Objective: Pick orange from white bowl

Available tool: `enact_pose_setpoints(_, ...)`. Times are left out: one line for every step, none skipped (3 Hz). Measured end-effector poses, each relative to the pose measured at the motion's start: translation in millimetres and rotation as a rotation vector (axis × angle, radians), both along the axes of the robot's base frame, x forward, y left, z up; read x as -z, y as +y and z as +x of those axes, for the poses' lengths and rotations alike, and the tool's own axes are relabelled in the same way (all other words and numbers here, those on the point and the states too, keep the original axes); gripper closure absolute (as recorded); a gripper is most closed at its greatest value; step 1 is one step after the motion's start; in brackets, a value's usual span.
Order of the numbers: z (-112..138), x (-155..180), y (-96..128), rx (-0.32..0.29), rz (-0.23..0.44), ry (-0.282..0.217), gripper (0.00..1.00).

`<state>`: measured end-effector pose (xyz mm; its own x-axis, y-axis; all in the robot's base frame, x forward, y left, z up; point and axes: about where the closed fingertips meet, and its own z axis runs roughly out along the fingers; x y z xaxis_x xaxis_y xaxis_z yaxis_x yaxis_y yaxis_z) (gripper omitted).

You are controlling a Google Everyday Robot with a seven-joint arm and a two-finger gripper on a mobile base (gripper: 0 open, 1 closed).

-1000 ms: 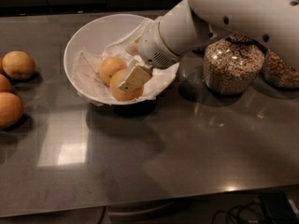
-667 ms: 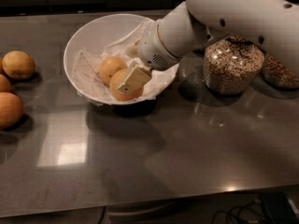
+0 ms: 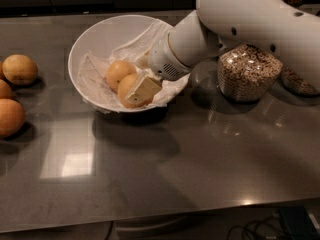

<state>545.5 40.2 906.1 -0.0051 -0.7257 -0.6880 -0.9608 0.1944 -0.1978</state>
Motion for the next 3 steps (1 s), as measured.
enact_pose_setpoints(5.5,6.2,-2.8,0.016,-0.004,0.009,0.38)
enact_pose_setpoints(11.8,17.9,-4.8,0.034,-0.012,0.032,0.39)
enact_pose_setpoints(15.2,31.8,-6.9,0.052,-0.024,0.063,0.31)
